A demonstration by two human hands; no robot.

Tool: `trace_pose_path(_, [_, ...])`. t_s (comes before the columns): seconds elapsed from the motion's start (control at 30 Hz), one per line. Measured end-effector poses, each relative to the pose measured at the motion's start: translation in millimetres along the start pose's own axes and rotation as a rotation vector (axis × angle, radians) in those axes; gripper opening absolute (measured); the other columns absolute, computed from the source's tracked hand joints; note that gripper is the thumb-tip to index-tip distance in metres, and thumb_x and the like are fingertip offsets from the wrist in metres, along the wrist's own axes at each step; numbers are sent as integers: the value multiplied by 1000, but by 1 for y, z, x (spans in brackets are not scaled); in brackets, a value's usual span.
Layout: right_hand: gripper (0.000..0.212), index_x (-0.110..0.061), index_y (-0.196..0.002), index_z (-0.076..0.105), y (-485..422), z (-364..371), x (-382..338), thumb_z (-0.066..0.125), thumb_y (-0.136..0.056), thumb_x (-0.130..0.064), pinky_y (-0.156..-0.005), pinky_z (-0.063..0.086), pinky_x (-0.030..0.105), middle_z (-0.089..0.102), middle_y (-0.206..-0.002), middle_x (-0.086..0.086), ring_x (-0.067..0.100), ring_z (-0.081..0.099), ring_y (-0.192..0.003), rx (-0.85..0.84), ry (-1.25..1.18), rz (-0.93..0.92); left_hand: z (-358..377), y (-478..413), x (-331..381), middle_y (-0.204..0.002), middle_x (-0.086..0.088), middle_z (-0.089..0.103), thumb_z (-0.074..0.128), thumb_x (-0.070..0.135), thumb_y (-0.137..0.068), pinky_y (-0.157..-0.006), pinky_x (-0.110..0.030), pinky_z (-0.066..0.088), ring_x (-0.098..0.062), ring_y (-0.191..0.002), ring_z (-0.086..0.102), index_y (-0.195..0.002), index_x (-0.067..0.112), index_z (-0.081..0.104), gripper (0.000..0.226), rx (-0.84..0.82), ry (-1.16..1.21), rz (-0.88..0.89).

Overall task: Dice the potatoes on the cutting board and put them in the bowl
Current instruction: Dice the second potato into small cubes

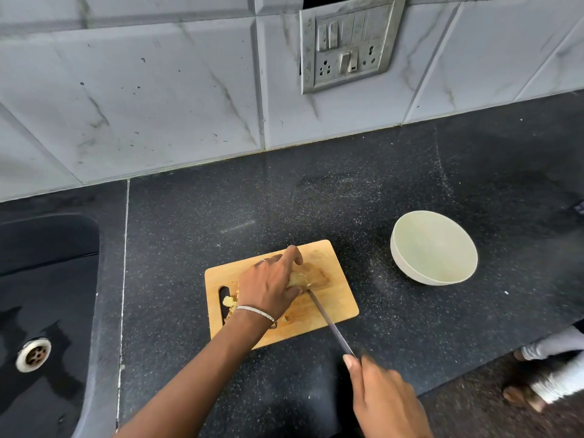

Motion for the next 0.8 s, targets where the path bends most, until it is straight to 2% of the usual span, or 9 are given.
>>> trace_pose_path(0.2, [41,-28,-86,41,-22,-8,-16,12,-98,-55,-61,38,35,58,-79,-4,26,64,-87,85,-91,-80,2,10,-3,-99,12,65,61,54,-84,-60,-27,41,-16,-84,63,-108,37,47,33,40,11,-2])
trace_pose_path(0.37, [37,-28,-85,38,-40,3,-31,15,-99,-53,-62,39,38,64,-86,2,32,64,-87,95,-107,-132,4,11,-9,-98,12,67,65,51,-82,-65,-28,47,-17,-85,64,-109,39,52,32,19,64,-7])
trace_pose_path(0.6, [36,-27,-86,41,-43,2,-38,18,-100,-52,-61,37,37,61,-85,2,32,63,-89,62,-145,-119,6,6,-11,-94,11,71,66,49,-83,-72,-30,50,-17,-89,65,-109,38,59,29,9,58,-17])
trace_pose_path(0.7, [42,-22,-98,52,-55,4,-51,20,-101,-49,-65,40,38,64,-94,6,34,63,-93,60,-135,-110,6,6,-11,-93,9,71,65,48,-84,-73,-31,50,-18,-90,65,-110,37,60,29,2,62,-18])
trace_pose_path(0.8, [42,-19,-107,55,-66,5,-61,23,-102,-46,-67,41,37,66,-102,9,35,63,-98,76,-108,-87,6,5,-11,-92,9,71,65,47,-84,-74,-31,48,-19,-91,65,-110,37,59,28,-1,60,-24])
Point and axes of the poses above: each hand's wrist, its own y-axis away from the middle knuckle, its own z-axis out of the palm, x = y × z, the point moved 7 cm from there along -y, towards the middle knuckle
